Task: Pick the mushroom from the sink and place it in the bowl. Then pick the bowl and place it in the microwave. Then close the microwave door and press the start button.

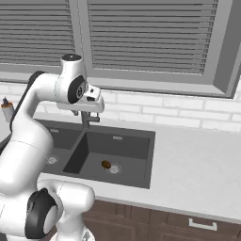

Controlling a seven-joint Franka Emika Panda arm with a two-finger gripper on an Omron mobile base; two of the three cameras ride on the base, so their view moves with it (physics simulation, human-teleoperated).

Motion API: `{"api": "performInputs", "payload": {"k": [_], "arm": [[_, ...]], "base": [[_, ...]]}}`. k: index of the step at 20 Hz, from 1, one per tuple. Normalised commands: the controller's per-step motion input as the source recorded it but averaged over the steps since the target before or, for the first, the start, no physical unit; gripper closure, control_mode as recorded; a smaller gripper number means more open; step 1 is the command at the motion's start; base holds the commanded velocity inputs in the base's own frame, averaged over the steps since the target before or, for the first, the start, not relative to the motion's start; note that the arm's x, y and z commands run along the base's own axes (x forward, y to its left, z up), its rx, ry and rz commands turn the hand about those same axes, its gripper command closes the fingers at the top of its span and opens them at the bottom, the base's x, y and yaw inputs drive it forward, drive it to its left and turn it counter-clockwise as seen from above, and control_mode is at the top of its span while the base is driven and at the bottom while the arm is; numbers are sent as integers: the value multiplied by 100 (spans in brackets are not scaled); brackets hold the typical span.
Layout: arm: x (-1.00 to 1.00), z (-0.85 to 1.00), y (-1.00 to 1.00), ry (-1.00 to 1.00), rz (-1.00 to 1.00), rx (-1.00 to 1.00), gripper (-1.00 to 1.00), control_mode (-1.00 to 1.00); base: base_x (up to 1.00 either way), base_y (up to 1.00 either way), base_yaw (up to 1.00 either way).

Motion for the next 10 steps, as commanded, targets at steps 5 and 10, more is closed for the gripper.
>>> {"api": "performInputs", "payload": {"k": [5, 10], "arm": [[-30, 0, 0, 0, 0, 0, -100, -100], [-72, -3, 0, 0, 0, 0, -100, -100]], "base": [[0, 0, 0], [0, 0, 0]]}}
